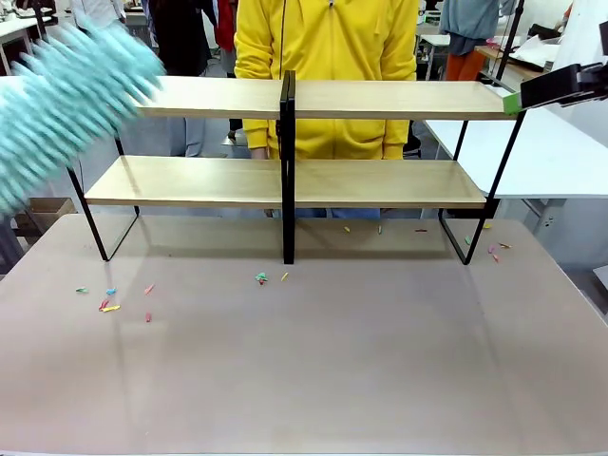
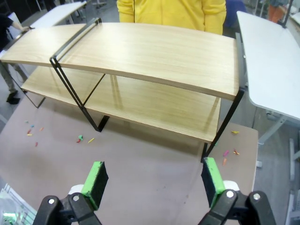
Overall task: Clean the shelves.
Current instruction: Place the Duster on the table.
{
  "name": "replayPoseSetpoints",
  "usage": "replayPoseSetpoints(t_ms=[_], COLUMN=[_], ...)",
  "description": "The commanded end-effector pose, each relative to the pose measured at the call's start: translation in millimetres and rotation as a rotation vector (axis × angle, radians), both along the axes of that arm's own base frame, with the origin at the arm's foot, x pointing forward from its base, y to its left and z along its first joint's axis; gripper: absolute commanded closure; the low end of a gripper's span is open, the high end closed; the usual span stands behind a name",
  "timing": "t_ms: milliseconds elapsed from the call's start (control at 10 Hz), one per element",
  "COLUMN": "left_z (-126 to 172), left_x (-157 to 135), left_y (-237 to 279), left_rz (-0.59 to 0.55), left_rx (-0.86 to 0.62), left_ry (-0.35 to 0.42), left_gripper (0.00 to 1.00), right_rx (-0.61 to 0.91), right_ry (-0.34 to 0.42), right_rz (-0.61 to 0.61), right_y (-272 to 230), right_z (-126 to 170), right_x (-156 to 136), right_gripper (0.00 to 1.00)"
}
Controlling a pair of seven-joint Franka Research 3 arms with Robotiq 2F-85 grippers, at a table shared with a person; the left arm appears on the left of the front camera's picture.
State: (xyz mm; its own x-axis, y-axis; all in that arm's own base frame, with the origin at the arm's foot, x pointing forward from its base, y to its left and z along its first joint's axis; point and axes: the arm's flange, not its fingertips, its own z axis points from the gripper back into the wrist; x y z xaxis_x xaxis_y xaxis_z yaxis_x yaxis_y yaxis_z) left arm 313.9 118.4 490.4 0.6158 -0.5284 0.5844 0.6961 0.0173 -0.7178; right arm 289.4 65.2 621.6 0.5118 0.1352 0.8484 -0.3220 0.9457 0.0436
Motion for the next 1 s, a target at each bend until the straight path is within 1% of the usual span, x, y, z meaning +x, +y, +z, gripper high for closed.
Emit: replayPoseSetpoints(t_ms=[0, 100, 200, 300, 400, 500, 600, 700, 800, 900], left_z=[-44, -66, -76, -65, -78, -78, -91, -90, -100, -107], left_x=[-24, -25, -16, -7, -30, -30, -28, -43, -38, -30], left_y=[-130, -174, -195, -171, -173, -173, -197, -221, -274, -322], left_rz=[-0.036, -0.010, 0.055, -0.009, -0.015, -0.015, -0.010, -0.099, 0.009, 0.080], left_rx=[0.185, 0.208, 0.165, 0.079, 0.238, 0.238, 0.211, 0.148, 0.247, 0.298], left_ry=[-0.046, -0.086, 0.004, 0.196, -0.018, -0.018, 0.060, 0.069, 0.057, 0.069], left_gripper=[0.88, 0.88, 0.88, 0.88, 0.88, 0.88, 0.88, 0.88, 0.88, 0.88], right_rx=[-0.002, -0.002, -0.002, -0.002, -0.002, -0.002, -0.002, -0.002, -0.002, -0.002], right_ry=[-0.001, -0.001, -0.001, -0.001, -0.001, -0.001, -0.001, -0.001, -0.001, -0.001], right_rz=[0.008, 0.008, 0.008, 0.008, 0.008, 0.008, 0.008, 0.008, 0.008, 0.008], right_y=[-2, -2, -2, -2, -2, -2, -2, -2, -2, -2], right_z=[-1, -1, -1, -1, -1, -1, -1, -1, -1, -1], right_x=[1, 1, 1, 1, 1, 1, 1, 1, 1, 1], right_gripper=[0.00, 0.00, 0.00, 0.00, 0.00, 0.00, 0.00, 0.00, 0.00, 0.00])
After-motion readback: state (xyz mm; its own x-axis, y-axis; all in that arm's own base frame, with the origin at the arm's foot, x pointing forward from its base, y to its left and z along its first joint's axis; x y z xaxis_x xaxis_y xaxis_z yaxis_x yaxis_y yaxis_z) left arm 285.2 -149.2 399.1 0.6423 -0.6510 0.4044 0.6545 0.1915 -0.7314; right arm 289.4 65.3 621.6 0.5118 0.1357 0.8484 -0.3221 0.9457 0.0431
